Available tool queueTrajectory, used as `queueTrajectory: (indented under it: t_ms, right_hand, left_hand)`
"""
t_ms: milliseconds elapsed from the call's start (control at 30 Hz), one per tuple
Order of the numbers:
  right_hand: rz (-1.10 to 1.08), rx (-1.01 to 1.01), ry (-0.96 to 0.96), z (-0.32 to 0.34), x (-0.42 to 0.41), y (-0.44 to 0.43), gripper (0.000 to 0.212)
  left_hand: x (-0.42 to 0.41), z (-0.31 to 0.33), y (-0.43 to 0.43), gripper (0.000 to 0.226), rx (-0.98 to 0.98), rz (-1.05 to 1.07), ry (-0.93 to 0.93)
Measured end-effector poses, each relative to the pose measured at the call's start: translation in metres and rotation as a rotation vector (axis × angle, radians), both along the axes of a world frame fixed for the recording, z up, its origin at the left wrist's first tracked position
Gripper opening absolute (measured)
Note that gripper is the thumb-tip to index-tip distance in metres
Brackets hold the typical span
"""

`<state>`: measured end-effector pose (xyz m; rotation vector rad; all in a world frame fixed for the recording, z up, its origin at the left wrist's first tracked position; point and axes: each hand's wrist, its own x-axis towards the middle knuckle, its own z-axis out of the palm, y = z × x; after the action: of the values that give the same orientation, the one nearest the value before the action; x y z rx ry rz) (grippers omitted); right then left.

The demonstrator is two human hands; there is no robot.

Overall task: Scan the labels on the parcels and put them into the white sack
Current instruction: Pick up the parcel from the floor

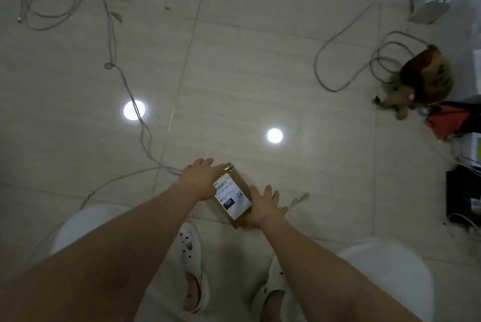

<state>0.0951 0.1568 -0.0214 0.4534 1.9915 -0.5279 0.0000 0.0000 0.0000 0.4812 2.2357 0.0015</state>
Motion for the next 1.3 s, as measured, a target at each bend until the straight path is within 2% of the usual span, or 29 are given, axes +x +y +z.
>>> queueTrajectory:
  t_ms: [100,300,400,433,533,600,667,733,767,900,1033,1167,1300]
  right_hand:
    - [-0.084,-0.019,-0.055,-0.043,0.01,0.0,0.115]
    - [-0.329,-0.125,-0.035,-0.11,0.02,0.004,0.104]
    - [-0.435,-0.16,0.085,-0.118,0.014,-0.002,0.08]
    - [-0.449,-0.141,0.129,-0.119,0.01,0.0,0.078]
    - [-0.563,-0.081,0.229,-0.121,-0.01,0.017,0.098]
    - [-0.799,-0.1,0.233,-0.124,-0.025,0.03,0.099]
    - [-0.991,-0.137,0.19,-0.127,-0.035,0.039,0.07]
    - [-0.953,-0.053,0.247,-0.127,-0.044,0.047,0.038]
    - [-0.927,-0.002,0.315,-0.125,-0.049,0.052,0.03]
    - [-0.969,0.05,0.597,-0.091,-0.094,0.081,0.023]
    - [-1.067,0.004,0.745,-0.013,-0.152,0.111,0.027]
    - [-1.117,-0.032,0.818,0.066,-0.199,0.142,0.038]
    - [-1.115,-0.055,0.912,0.136,-0.235,0.165,0.035]
  left_hand:
    - [0.0,-0.047,0.003,0.075,-0.016,0.057,-0.071]
    - [0.005,-0.125,0.015,0.088,-0.01,0.371,-0.212]
    - [0.011,-0.14,0.02,0.06,0.044,0.512,-0.238]
    - [0.011,-0.142,0.022,0.052,0.075,0.529,-0.22]
    - [0.002,-0.143,0.028,0.039,0.177,0.588,-0.176]
    - [-0.007,-0.144,0.033,0.037,0.202,0.66,-0.181]
    - [-0.017,-0.147,0.036,0.039,0.215,0.729,-0.189]
    - [-0.028,-0.15,0.041,0.037,0.218,0.777,-0.174]
    - [-0.034,-0.148,0.046,0.035,0.243,0.814,-0.169]
    - [-0.073,-0.11,0.075,0.037,0.553,1.062,-0.146]
    - [-0.129,-0.033,0.107,0.028,0.817,1.238,-0.113]
    - [-0.179,0.049,0.133,0.022,0.961,1.279,-0.141]
    - [-0.212,0.122,0.148,0.023,1.043,1.282,-0.17]
